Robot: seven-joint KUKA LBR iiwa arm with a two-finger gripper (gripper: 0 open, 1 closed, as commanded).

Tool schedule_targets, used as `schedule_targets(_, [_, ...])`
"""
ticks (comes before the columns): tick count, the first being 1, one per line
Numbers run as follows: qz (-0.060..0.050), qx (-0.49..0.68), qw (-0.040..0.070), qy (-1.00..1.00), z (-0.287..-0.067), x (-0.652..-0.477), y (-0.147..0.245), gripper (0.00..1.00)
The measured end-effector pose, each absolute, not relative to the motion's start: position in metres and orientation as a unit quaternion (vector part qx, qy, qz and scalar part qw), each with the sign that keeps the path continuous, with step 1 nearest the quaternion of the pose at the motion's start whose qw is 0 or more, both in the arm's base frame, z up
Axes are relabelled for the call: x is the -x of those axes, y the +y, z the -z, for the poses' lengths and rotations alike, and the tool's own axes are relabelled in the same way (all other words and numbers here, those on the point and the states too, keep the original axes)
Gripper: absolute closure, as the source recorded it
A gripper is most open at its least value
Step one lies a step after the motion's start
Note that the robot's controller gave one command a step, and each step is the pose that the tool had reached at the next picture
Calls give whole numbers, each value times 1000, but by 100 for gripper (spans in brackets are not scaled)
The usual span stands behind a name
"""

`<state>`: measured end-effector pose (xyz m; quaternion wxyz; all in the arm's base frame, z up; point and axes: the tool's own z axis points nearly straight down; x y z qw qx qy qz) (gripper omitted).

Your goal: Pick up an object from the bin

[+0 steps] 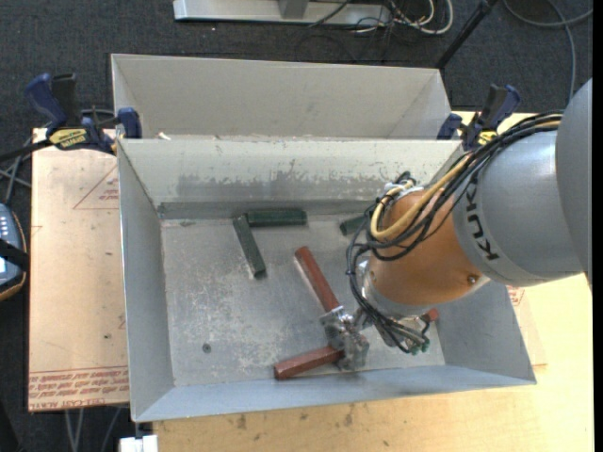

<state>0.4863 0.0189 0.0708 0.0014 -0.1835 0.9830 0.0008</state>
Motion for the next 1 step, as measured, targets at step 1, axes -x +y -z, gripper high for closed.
schedule_targets(1, [1, 216, 6, 976, -261, -497, -20, 100])
